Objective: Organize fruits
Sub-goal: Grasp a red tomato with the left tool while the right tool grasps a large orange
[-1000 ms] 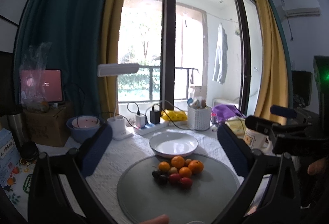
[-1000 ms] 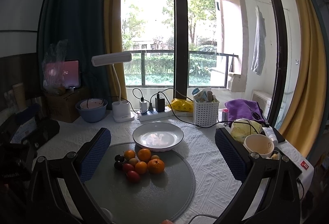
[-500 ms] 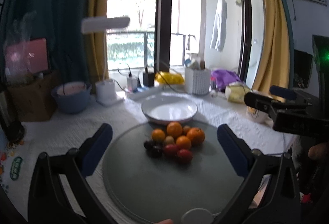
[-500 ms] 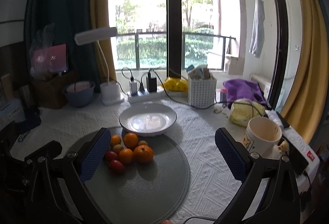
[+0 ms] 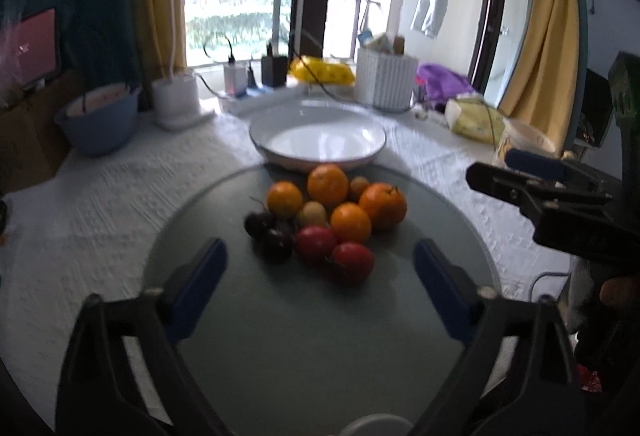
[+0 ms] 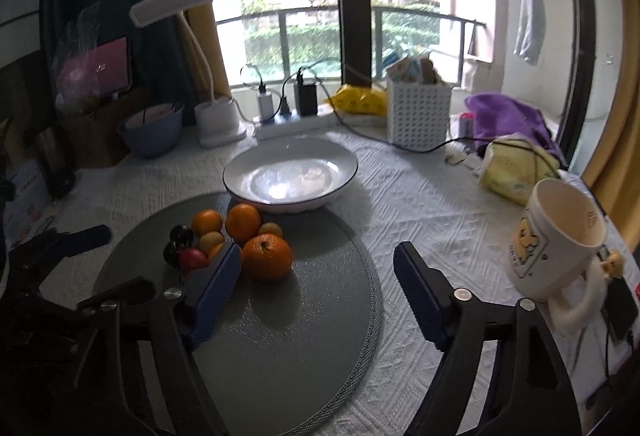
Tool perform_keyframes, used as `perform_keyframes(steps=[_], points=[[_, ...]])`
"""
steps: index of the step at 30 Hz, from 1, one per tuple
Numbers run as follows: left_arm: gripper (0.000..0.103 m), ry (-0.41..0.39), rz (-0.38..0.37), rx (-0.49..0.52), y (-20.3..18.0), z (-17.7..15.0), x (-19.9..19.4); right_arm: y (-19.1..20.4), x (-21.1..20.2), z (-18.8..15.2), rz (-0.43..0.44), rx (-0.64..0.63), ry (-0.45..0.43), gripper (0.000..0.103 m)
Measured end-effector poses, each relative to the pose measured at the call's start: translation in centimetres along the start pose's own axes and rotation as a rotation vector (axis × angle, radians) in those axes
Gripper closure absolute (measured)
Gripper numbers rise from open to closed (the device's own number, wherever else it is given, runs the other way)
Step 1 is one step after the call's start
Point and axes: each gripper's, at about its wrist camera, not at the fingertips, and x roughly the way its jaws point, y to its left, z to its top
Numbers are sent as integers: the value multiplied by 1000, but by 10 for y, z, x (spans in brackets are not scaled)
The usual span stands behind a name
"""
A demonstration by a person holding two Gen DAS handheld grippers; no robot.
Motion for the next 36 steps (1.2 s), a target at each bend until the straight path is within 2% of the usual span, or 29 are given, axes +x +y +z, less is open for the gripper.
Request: perform_keyframes(steps=[4, 6, 8, 11, 14, 18, 21, 28, 36], points=[[15, 62, 4, -10, -6, -3, 15, -3, 11, -3, 49, -17, 27, 25], [29, 91, 8, -11, -9, -3, 23, -4, 15, -4, 69, -29, 32, 26], [32, 117, 10, -16, -11, -3, 30, -5, 20, -4, 91, -38, 38, 30], [47, 156, -11, -35, -14, -4, 40, -9, 27, -3, 123, -42, 48, 31], [51, 187, -2, -22, -19, -3, 48, -12, 34, -4, 145, -40, 59, 31], [64, 221, -2, -20, -23, -1, 57, -13, 44, -5, 177, -30, 84, 31], [67, 238, 0, -19, -22, 1, 60, -8, 49, -6, 198, -41, 98, 31], [68, 248, -22, -16, -17, 5, 62, 4, 65, -6, 236, -59, 156, 31], [68, 193, -53, -9, -10, 10, 48, 9, 81, -1, 211, -75, 206, 33]])
